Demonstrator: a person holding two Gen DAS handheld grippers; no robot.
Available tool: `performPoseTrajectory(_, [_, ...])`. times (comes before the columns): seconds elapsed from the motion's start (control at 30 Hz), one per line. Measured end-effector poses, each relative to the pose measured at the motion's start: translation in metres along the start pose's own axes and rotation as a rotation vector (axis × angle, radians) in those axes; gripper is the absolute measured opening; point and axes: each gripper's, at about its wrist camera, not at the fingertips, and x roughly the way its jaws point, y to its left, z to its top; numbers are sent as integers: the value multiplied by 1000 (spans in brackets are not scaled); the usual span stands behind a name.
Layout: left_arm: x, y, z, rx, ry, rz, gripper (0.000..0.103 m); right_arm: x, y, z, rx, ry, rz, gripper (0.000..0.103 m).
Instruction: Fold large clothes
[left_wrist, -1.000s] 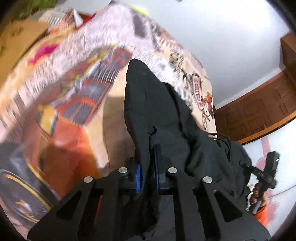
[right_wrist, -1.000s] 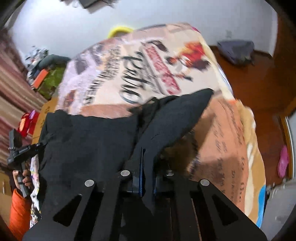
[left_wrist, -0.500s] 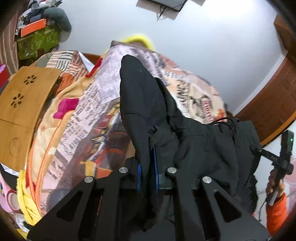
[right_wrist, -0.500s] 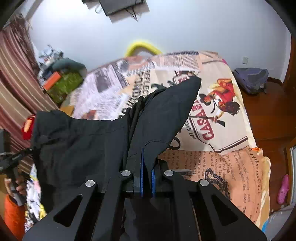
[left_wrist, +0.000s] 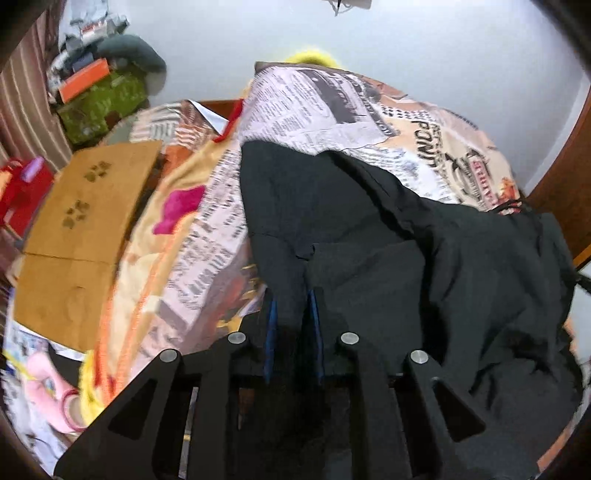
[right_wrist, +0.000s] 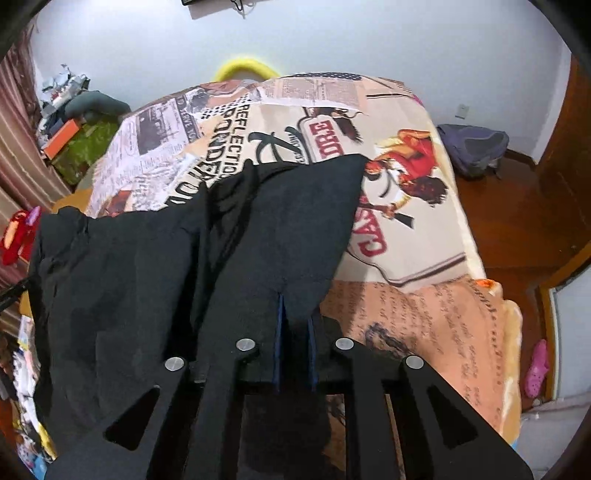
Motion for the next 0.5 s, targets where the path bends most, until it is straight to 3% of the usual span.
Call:
performPoseTrajectory(0.1, [-14,1,-4,21,-13,-6,15,-12,0,-5,-14,10,-32,12])
performPoseTrajectory(0.23, [-48,2,-13,25,-47,-29,22,-45,1,-18,-28,-6,4,15])
performPoseTrajectory(0.3, [-66,0,-19,45,-72,-23,39,-64,3,-26,-41,-31,16,26])
performPoseTrajectory(0.37, [-85,-1,-27,59,-97,-21,55,-83,4,-34,-55,-62,10,55])
performPoseTrajectory(0.43, [-104,1,-37,62,-118,-33,63,-104,6,-43,-74,-106,-3,65])
performPoseTrajectory(0.5, [-119,6,-47,52,-127,-29,75,-120,7,-51,-102,-132,-14,67])
